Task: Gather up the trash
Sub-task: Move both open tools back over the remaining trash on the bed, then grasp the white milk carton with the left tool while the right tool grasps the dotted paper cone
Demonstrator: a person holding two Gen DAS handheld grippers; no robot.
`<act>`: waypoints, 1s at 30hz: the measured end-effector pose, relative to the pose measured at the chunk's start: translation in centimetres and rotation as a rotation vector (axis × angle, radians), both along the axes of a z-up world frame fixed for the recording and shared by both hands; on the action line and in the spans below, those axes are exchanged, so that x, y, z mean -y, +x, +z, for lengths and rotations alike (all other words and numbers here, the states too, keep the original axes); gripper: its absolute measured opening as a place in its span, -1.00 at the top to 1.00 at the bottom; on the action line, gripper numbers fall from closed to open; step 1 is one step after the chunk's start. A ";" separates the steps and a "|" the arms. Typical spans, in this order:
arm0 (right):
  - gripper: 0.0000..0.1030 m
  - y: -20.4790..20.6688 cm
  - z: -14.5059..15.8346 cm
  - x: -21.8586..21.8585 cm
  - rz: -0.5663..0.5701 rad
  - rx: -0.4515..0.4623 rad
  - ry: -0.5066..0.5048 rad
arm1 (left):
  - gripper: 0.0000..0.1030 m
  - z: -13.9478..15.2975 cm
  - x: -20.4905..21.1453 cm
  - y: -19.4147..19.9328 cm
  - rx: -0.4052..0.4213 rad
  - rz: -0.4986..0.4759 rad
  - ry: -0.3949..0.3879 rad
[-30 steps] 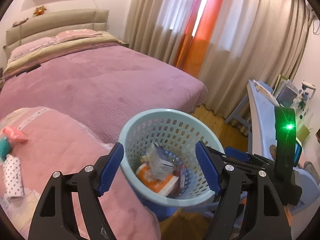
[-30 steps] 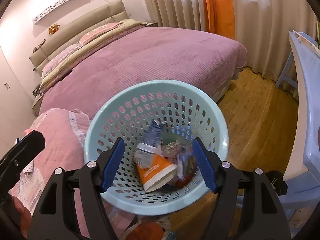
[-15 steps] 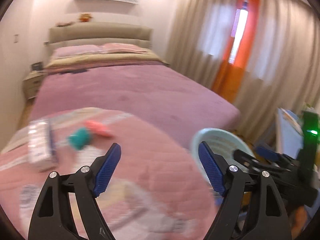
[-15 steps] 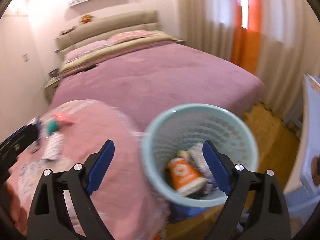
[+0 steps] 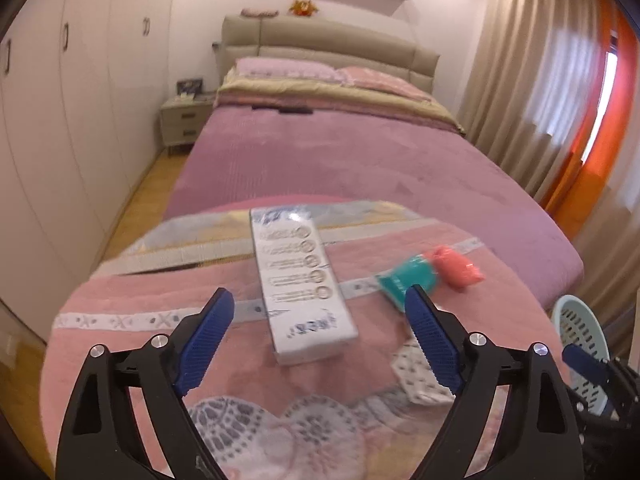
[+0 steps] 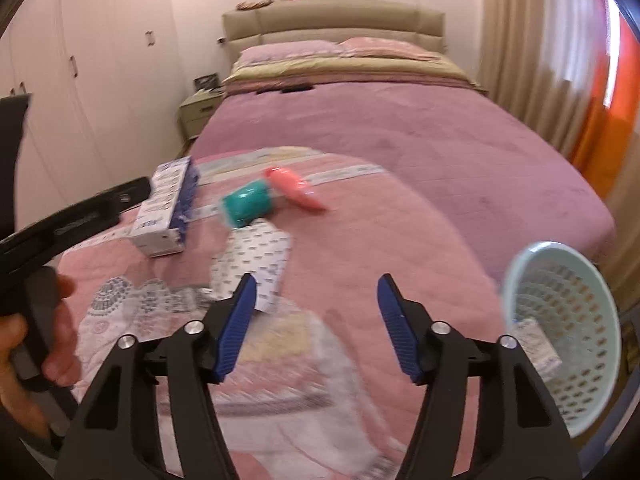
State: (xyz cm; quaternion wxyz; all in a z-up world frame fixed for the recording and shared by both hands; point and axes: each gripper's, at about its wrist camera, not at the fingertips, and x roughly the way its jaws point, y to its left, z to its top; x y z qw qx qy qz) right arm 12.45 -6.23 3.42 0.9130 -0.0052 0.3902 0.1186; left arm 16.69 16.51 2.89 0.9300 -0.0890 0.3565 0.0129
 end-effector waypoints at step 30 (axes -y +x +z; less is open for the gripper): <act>0.36 4.4 -4.9 -4.5 0.071 -0.131 0.061 | -0.06 -4.8 -1.7 2.0 -0.051 -0.017 -0.118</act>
